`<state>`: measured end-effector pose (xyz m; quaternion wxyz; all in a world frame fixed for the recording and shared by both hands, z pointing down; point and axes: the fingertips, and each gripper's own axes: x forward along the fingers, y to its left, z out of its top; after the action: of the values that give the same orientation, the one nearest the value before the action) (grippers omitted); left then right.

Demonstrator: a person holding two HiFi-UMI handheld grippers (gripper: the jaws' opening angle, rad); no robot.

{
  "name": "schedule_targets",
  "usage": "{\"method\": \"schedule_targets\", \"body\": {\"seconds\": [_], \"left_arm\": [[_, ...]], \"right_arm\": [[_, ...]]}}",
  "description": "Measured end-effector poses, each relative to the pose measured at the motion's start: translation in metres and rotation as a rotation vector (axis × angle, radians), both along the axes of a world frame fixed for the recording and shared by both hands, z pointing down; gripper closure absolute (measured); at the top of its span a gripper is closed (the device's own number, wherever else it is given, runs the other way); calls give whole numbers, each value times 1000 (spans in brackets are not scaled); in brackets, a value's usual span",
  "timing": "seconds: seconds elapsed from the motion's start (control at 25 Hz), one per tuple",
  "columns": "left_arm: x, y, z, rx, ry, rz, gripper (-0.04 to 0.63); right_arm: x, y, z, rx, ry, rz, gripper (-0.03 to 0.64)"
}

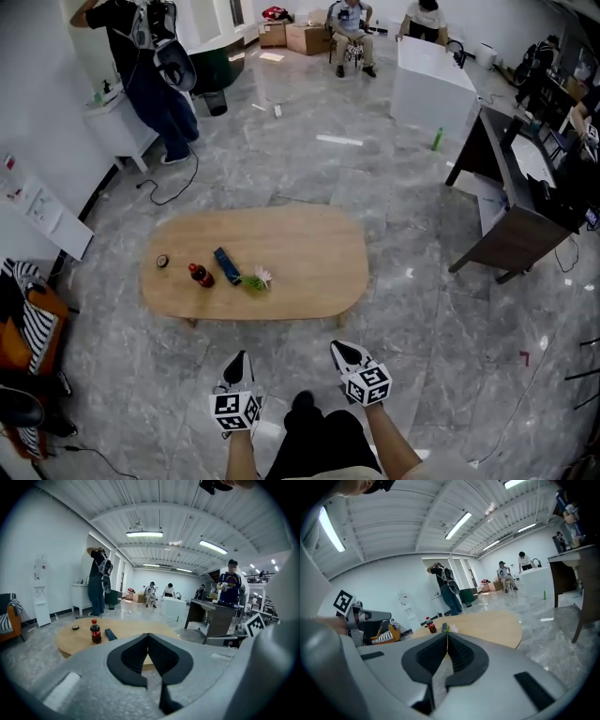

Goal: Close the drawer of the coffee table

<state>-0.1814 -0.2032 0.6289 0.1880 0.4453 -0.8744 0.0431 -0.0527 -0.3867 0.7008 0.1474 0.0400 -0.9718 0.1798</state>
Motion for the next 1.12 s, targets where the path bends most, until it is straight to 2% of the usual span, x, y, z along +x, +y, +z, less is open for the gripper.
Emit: {"method": "schedule_targets", "body": {"seconds": [0.36,0.64,0.84,1.0,1.12], "left_arm": [[24,9,-99,27,42,-15,586],[40,25,-131,4,96,-48,586],[77,23,-158,-14,121,-37,586],[115,18,-171,-38,116,29,586],[143,10,-179,-29,122,41,586]], "right_arm": [[9,25,-100,-34,18,-1,600],[17,53,-143,-49,105,-11,601],[35,63,-186,-73,93,13,601],[68,76,-206,-155,100,68,601],[100,83,-216,-196,111,116,601]]}}
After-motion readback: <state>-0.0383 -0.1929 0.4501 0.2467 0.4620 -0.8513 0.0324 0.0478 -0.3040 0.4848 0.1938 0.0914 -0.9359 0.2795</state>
